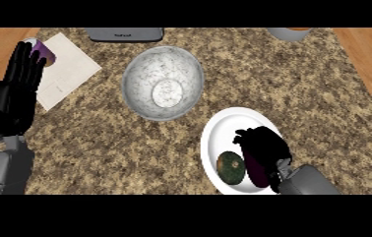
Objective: Pick the eggplant from the plate and place it in the bowl
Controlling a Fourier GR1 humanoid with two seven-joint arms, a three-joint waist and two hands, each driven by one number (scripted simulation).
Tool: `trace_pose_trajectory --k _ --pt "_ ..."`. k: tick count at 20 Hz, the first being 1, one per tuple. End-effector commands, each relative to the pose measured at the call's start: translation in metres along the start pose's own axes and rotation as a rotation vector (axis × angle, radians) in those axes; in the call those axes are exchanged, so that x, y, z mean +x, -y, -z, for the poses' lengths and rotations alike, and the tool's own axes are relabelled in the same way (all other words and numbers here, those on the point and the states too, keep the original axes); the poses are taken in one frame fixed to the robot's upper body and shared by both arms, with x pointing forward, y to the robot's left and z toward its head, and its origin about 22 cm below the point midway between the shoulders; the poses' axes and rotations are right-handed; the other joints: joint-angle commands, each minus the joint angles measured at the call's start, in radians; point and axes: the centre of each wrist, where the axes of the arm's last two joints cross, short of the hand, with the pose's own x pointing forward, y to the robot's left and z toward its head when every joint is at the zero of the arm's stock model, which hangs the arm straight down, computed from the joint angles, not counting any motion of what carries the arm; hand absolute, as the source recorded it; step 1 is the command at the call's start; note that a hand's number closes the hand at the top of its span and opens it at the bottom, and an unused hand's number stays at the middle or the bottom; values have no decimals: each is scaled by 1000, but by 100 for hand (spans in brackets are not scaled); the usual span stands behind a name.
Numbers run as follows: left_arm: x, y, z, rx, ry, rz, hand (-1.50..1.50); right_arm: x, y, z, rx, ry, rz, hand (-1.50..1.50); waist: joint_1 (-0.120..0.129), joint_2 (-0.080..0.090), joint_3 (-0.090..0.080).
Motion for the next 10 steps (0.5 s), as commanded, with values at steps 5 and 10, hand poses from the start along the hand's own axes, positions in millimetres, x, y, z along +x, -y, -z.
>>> trace_pose_trajectory --k 5,10 --pt "-3 -6 12 -3 -15 0 0 7 -13 8 -51 82 -32 150 -2 5 4" --pt "-6 -18 0 45 -23 7 0 -60 -33 -24 -156 -275 195 150 -42 -1 5"
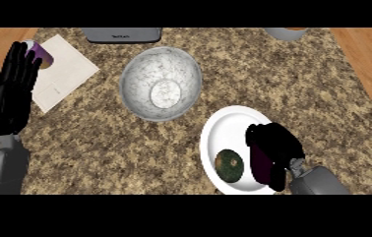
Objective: Pick the eggplant from the plate and place it in the bowl
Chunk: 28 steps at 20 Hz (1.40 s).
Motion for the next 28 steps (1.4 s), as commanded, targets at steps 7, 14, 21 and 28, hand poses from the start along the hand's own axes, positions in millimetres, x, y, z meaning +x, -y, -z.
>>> trace_pose_trajectory --k 7,14,21,28 --pt "-7 -6 -10 46 1 7 0 -90 -29 -86 -225 -645 345 150 -36 0 3" --pt "4 10 1 11 7 1 0 -78 8 -151 -452 -750 310 150 -13 4 3" --pt "-1 -5 -1 0 1 -3 0 -34 65 -206 -666 -528 352 150 -4 5 3" --pt "6 0 -5 -1 7 8 0 13 103 -228 -842 -331 453 150 12 1 1"
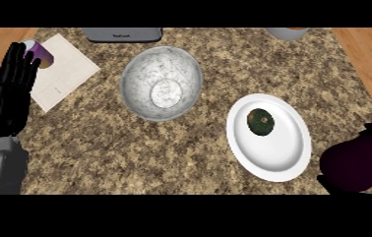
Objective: Pick the eggplant from the plate and place it in the bowl
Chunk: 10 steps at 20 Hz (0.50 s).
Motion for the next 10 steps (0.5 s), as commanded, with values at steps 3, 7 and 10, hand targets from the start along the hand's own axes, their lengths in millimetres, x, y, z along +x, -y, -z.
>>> trace_pose_trajectory --k 3,7,10 --pt "-2 1 -1 -37 9 -3 0 50 23 -7 -69 180 265 150 23 2 -1" --pt "4 20 -5 -28 1 -16 0 91 32 -2 -22 190 275 150 27 -1 -1" --pt "-2 7 -2 -25 10 -4 0 126 41 20 -1 198 312 150 26 3 -1"
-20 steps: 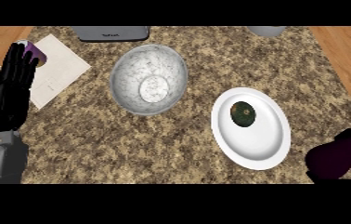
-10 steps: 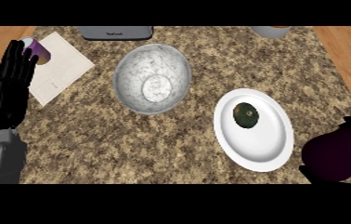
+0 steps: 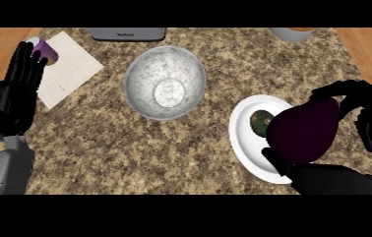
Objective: Pick the eggplant from the plate and place it in the bowl
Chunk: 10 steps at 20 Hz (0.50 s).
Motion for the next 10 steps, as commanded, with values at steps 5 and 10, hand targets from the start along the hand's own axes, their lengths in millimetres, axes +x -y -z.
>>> trace_pose_trajectory --k 5,10 --pt "-9 -9 3 1 -11 -15 0 100 -9 39 94 63 95 150 1 4 1" --pt "1 -3 7 -10 -3 -16 0 139 -35 71 183 26 41 150 12 5 1"
